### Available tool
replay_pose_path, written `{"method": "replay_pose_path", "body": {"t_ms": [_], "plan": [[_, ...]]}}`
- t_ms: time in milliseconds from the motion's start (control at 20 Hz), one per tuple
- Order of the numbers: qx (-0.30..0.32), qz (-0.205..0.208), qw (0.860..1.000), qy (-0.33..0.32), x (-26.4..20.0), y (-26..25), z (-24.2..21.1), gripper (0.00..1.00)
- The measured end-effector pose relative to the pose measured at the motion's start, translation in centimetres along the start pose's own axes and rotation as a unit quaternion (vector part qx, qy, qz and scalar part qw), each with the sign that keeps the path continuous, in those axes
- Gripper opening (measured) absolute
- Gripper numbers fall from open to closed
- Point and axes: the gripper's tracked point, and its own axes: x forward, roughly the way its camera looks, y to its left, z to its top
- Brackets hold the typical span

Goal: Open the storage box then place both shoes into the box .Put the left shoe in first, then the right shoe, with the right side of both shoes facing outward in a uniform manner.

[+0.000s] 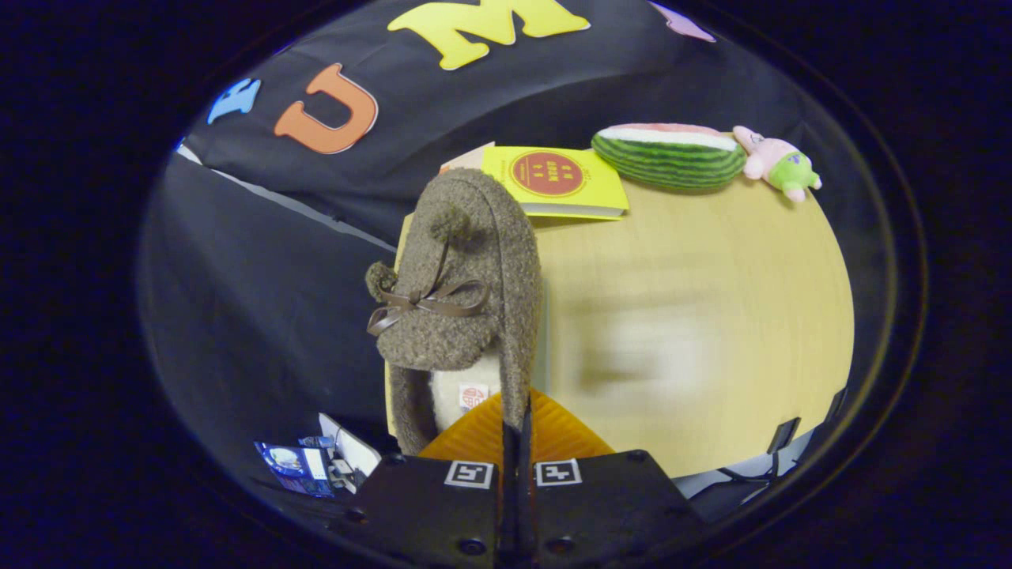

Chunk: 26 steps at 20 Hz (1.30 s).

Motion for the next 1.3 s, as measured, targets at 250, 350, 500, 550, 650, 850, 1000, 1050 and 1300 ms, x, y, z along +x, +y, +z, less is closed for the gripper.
{"method": "replay_pose_path", "body": {"t_ms": [250,350,500,550,650,850,1000,1050,1300], "plan": [[0.008,-0.019,1.0,0.023,4.6,4.9,-0.8,0.06],[0.024,-0.025,0.999,0.039,6.8,5.6,-1.6,0.06],[0.057,-0.048,0.996,0.057,10.1,5.2,-2.3,0.06],[0.063,-0.059,0.994,0.059,11.0,4.8,-2.3,0.06],[0.085,-0.072,0.992,0.062,12.3,4.1,-2.5,0.06],[0.093,-0.096,0.989,0.064,14.1,2.7,-3.0,0.06],[0.098,-0.097,0.989,0.057,14.7,2.6,-3.2,0.07],[0.1,-0.094,0.989,0.053,14.7,2.7,-3.1,0.08],[0.091,-0.079,0.992,0.032,13.9,3.4,-3.2,0.3]]}}
